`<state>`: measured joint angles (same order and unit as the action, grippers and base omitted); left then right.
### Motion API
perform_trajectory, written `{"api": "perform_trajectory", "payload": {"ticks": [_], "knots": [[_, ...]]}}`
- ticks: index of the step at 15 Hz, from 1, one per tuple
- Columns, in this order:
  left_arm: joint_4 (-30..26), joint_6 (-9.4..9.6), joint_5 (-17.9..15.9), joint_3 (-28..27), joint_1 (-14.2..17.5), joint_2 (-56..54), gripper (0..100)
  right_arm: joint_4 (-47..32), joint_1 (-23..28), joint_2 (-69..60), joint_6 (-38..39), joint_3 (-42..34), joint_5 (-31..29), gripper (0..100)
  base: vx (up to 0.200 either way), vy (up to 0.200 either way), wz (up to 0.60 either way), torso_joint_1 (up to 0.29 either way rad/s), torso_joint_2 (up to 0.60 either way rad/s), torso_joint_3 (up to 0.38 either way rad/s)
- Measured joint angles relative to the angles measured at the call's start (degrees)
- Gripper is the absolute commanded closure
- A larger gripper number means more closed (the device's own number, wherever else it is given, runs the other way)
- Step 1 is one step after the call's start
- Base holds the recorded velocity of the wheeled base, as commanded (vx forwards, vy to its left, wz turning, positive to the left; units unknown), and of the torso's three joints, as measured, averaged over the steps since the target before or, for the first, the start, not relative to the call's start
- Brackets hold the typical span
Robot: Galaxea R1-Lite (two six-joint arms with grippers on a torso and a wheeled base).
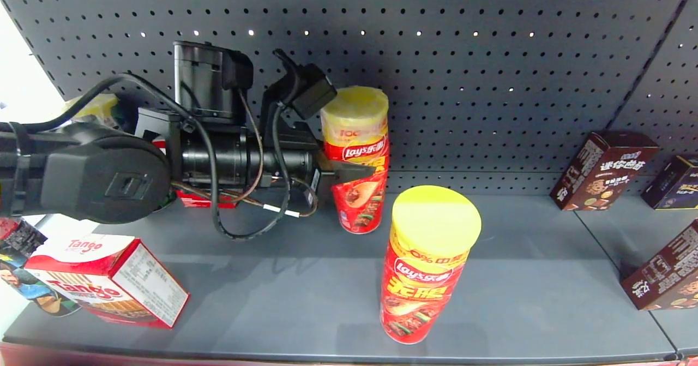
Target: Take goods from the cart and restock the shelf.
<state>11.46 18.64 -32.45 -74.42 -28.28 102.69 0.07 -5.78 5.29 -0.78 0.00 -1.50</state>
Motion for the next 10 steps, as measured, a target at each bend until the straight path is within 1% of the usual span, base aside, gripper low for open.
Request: {"api": "perform_trajectory", "payload": {"ticks": [10], "knots": [[0.04, 0.0, 0.02, -4.57, -0.57, 6.49, 100, 0.0, 0.02, 0.07, 0.02, 0.0, 0.0, 0, 0.0, 0.0, 0.0, 0.0, 0.0, 0.0]]}}
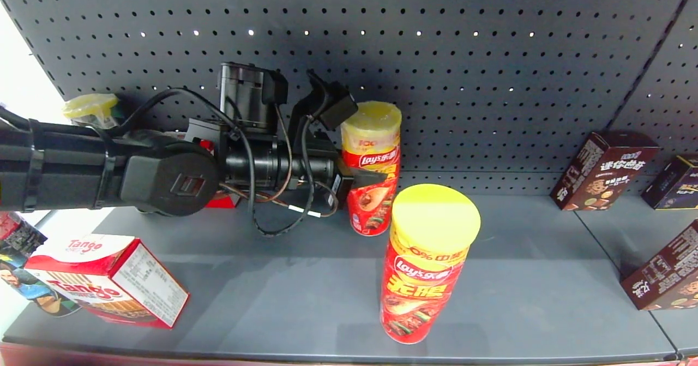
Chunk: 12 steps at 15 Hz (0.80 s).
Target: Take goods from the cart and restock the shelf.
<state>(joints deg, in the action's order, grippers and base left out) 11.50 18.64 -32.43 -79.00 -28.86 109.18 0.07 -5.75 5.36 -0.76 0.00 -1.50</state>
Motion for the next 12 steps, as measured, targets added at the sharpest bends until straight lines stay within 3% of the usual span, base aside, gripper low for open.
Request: {"api": "perform_trajectory", "payload": {"ticks": [7, 8, 12], "knots": [[0.46, 0.54, 0.07, -2.12, -1.07, 3.04, 100, 0.0, -0.02, 0.0, -0.02, 0.0, 0.02, 0, 0.0, 0.0, 0.0, 0.0, 0.0, 0.0], [0.43, 1.01, 0.09, -2.15, -1.07, 3.22, 0, 0.0, -0.05, 0.0, -0.02, 0.0, 0.0, 0, 0.0, 0.0, 0.0, 0.0, 0.0, 0.0], [0.55, 1.58, 0.41, -1.68, -1.12, 3.34, 0, 0.0, 0.0, 0.0, 0.0, 0.0, 0.0, 0, 0.0, 0.0, 0.0, 0.0, 0.0, 0.0]]}}
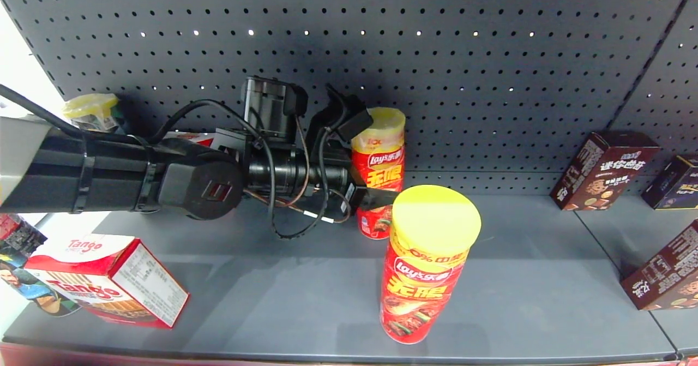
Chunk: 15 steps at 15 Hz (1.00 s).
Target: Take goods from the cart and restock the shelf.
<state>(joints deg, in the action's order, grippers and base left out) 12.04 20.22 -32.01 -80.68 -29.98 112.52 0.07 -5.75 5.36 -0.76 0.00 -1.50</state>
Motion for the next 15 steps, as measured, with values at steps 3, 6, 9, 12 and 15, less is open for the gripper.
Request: {"api": "perform_trajectory", "payload": {"ticks": [3, 6, 9, 12, 15], "knots": [[-0.04, 0.0, 0.89, 0.91, 0.0, -0.39, 0, 0.0, -0.02, 0.0, -0.02, 0.0, 0.0, 0, 0.0, 0.0, 0.0, 0.0, 0.0, 0.0], [0.05, 0.02, 3.61, 5.66, 0.13, -3.49, 0, 0.0, -0.02, 0.0, 0.0, 0.0, 0.02, 0, 0.0, 0.0, 0.0, 0.0, 0.0, 0.0], [1.72, 0.13, 10.53, 12.81, 0.44, -7.69, 0, 0.0, -0.05, 0.0, 0.0, 0.0, 0.0, 0, 0.0, 0.0, 0.0, 0.0, 0.0, 0.0], [6.69, -0.33, 14.23, 17.37, 0.85, -10.35, 0, 0.0, 0.0, 0.0, 0.0, 0.0, 0.0, 0, 0.0, 0.0, 0.0, 0.0, 0.0, 0.0], [7.68, -0.6, 17.08, 17.79, 1.18, -10.9, 0, 0.0, 0.0, 0.0, 0.0, 0.0, 0.0, 0, 0.0, 0.0, 0.0, 0.0, 0.0, 0.0]]}}
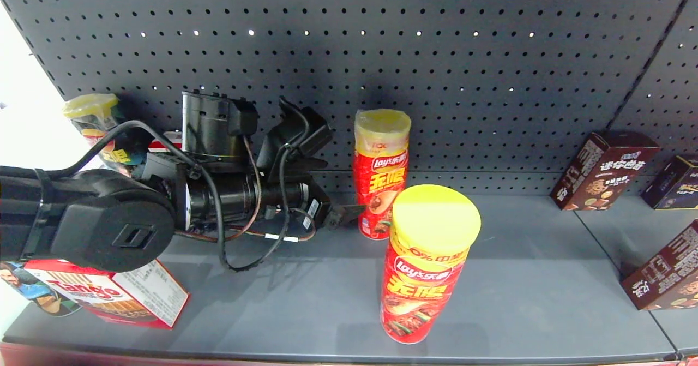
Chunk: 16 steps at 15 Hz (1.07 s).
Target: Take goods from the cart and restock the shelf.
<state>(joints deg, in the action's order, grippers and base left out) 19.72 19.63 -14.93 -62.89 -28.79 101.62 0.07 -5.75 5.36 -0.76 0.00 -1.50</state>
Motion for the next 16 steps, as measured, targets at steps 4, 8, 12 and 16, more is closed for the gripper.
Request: {"api": "perform_trajectory", "payload": {"ticks": [4, 8, 12, 16], "knots": [[0.15, -0.04, 1.69, -1.0, 0.05, 1.0, 0, 0.0, -0.02, 0.0, 0.0, 0.0, 0.02, 0, 0.0, 0.0, 0.0, 0.0, 0.0, 0.0], [0.12, -0.04, 2.71, -2.68, 0.22, 2.43, 0, 0.0, -0.06, 0.0, 0.0, 0.0, 0.02, 0, 0.0, 0.0, 0.0, 0.0, 0.0, 0.0], [0.15, -0.06, 3.12, -3.91, 0.82, 3.56, 0, 0.0, 0.0, 0.0, 0.0, 0.0, 0.0, 0, 0.0, 0.0, 0.0, 0.0, 0.0, 0.0], [1.18, -0.06, 3.12, -2.29, 0.88, 3.47, 0, 0.0, -0.02, 0.0, -0.02, 0.0, 0.02, 0, 0.0, 0.0, 0.0, 0.0, 0.0, 0.0]]}}
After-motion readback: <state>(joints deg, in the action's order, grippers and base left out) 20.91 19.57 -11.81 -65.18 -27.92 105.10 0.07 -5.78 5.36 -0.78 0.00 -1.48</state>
